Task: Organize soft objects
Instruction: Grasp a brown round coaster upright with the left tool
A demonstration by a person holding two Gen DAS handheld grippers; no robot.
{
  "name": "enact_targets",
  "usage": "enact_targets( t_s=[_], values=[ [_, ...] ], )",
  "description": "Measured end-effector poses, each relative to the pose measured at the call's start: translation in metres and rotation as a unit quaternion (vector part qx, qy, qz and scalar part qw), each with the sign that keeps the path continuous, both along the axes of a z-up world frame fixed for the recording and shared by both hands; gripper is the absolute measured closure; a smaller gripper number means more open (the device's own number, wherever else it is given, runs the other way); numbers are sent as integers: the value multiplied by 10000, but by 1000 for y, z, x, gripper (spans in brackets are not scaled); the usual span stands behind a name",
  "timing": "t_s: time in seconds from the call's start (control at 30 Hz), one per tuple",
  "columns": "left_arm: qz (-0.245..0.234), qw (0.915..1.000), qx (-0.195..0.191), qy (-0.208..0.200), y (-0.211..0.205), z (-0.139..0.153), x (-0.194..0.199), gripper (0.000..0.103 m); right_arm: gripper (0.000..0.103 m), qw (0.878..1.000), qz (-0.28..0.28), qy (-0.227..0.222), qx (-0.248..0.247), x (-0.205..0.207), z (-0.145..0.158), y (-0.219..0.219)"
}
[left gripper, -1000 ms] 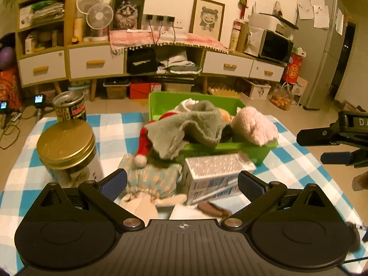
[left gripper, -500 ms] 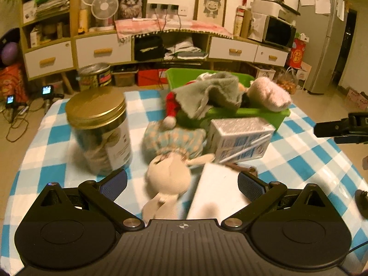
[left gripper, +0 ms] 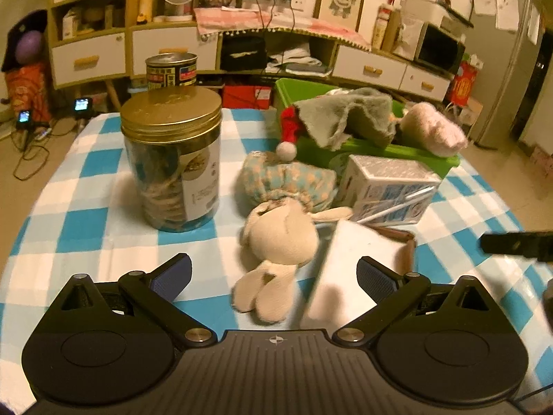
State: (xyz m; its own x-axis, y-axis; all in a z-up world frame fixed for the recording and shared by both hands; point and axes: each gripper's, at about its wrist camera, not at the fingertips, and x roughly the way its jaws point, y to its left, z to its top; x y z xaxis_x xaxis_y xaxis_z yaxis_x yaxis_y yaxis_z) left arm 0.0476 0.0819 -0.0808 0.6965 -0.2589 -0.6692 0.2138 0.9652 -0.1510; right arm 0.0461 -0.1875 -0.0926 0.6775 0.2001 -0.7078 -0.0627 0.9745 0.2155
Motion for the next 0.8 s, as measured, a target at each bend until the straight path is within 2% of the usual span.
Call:
enact_targets(
  t_s=[0.2, 0.33, 0.5, 0.63, 0.8],
  values=[
    [-532, 9984, -21, -175, -22, 1, -12, 12, 36, 9998, 193, -20, 11, 5, -6, 10],
    [-916, 9954, 20, -274, -41, -1, -20, 25, 36, 9983, 117, 183, 539, 17, -12, 4],
    [-1263, 9916, -2, -294, -61, -3, -22, 41, 37, 9900, 84, 514, 1314, 33, -23, 3],
    [-1397, 9899, 84, -235, -72, -8, -19, 53, 42, 9854, 85, 613, 1589, 41, -28, 10],
    [-1387, 9902, 4, -170, -77, -11, -12, 59, 48, 9810, -11, 652, 1826, 51, -33, 15]
  ],
)
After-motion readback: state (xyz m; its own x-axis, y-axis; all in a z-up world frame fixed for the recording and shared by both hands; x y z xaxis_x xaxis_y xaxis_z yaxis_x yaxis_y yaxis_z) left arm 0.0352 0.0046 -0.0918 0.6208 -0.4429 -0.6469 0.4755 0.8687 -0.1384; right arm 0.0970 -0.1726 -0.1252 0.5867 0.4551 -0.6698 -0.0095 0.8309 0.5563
